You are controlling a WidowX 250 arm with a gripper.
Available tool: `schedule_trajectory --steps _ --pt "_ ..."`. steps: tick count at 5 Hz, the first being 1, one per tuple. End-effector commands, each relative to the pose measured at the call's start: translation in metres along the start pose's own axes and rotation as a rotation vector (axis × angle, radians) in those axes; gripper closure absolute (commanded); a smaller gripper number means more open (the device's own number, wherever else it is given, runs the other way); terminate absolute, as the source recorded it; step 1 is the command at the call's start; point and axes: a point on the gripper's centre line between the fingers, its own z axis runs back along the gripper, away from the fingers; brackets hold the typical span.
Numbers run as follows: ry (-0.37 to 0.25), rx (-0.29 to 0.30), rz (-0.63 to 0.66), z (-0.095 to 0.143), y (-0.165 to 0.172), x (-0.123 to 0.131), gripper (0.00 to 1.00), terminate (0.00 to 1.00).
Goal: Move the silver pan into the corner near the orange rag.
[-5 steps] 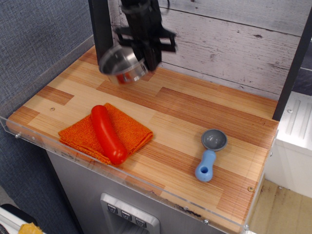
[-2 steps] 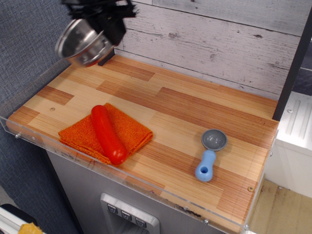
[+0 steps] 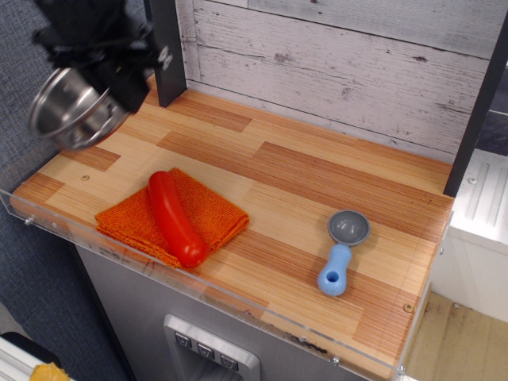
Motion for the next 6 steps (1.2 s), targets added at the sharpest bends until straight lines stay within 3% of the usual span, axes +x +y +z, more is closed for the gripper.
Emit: schedule_trajectory --steps 1,2,4,6 --pt "0.008 0.113 -0.004 0.008 0.027 -0.009 1.0 0.0" --pt "0.038 0.165 -0.001 0.004 0.039 -0.01 1.0 0.0" --pt "0.067 0.201 -0.018 -0.009 0.061 -0.009 1.0 0.0" --pt "0.101 0.181 -0.014 -0.043 0.071 0.001 1.0 0.0"
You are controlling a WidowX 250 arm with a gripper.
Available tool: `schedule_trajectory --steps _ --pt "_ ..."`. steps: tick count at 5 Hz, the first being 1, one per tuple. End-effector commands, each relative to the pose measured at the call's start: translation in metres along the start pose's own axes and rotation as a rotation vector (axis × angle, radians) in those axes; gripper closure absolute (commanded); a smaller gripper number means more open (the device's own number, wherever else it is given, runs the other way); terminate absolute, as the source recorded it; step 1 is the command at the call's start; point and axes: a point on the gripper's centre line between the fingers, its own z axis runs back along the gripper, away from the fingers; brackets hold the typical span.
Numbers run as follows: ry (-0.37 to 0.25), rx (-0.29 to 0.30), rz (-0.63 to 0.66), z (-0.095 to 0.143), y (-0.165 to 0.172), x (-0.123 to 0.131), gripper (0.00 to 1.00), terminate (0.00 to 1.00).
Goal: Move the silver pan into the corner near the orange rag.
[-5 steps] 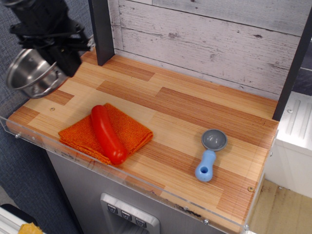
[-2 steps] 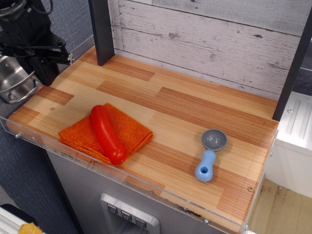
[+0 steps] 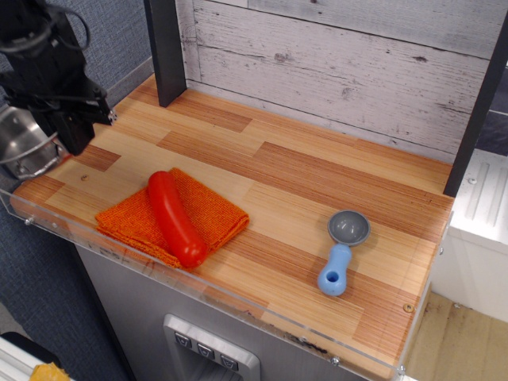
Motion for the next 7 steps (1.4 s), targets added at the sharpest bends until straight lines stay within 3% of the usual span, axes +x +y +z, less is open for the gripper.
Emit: schedule_trajectory --steps 1,2,4,5,7 --pt "-0.016 -0.004 -0.024 -0.013 -0.012 0.023 1.0 0.0" --pt "0.017 -0.001 -0.046 -0.029 -0.022 0.033 1.0 0.0" --pt "0.074 0.01 -0.026 -0.047 -0.016 0.028 1.0 0.0" --pt "0.082 0.003 -0.009 -0.043 -0.018 0.026 0.0 0.0" --pt "0.061 -0.013 -0.016 -0.026 -0.024 0.026 0.0 0.0"
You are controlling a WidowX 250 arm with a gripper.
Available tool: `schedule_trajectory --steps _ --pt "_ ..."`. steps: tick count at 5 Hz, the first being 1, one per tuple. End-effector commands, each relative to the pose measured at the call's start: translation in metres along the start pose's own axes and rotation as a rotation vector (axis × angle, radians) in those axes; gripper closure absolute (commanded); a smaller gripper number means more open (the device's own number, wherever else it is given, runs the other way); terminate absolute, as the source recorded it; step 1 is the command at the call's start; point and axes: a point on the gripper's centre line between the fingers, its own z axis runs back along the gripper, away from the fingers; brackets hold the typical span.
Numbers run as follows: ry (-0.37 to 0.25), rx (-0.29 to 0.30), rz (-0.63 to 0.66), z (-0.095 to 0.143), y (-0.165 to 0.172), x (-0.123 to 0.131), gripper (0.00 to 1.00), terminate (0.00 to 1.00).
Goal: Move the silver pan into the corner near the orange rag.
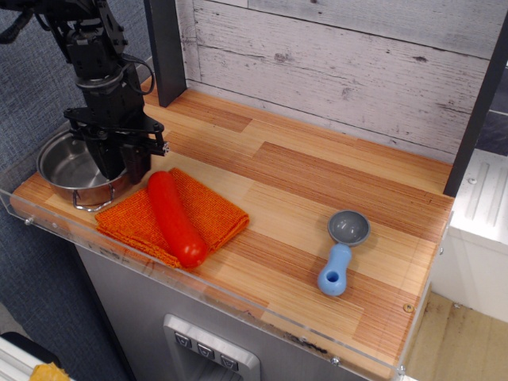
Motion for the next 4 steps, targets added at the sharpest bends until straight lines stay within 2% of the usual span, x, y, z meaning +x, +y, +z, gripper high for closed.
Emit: schedule_trajectory --steps 1,2,4 --pt "-0.116 0.02 0.003 0.052 -0.005 -0.001 0.0 0.0" --pt "-0.172 0.015 -0.003 0.078 -0.012 -0.002 0.0 0.0" --pt "-0.209 -0.073 -0.113 0.095 -0.066 0.016 0.0 0.0"
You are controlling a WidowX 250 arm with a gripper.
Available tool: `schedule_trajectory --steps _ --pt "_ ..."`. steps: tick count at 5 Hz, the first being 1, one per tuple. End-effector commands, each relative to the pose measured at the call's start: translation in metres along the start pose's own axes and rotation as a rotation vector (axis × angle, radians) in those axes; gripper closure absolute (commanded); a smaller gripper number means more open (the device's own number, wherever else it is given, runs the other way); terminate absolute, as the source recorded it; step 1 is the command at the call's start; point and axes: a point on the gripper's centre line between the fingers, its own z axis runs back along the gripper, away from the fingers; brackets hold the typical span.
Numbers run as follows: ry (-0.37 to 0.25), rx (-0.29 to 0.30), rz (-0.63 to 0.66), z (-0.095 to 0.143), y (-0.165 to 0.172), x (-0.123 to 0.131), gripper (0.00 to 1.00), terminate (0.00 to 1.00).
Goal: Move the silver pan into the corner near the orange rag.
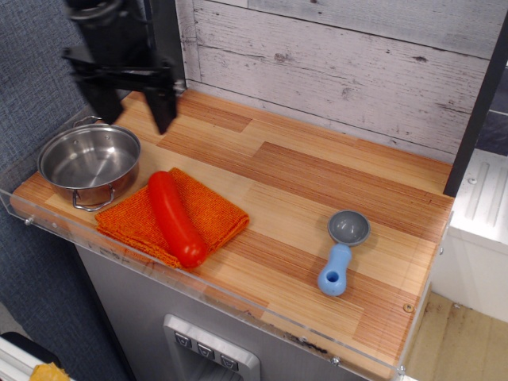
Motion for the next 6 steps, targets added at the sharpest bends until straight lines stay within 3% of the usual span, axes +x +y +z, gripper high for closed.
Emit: schedule_trajectory --steps 1,2,4,5,6 --pt "-0.083 -0.045 -0.077 0.0288 -0.0457 0.0227 0.0 0.0" --pt "-0.077 -0.04 -0.078 0.0279 -0.0469 0.0206 0.0 0.0" --pt "-0.016 0.063 -0.097 0.0268 -0.0379 0.0168 0.0 0.0" --pt "-0.016 0.063 -0.097 0.0268 -0.0379 0.0168 0.0 0.0" --pt "-0.016 0.063 -0.097 0.0268 -0.0379 0.0168 0.0 1.0"
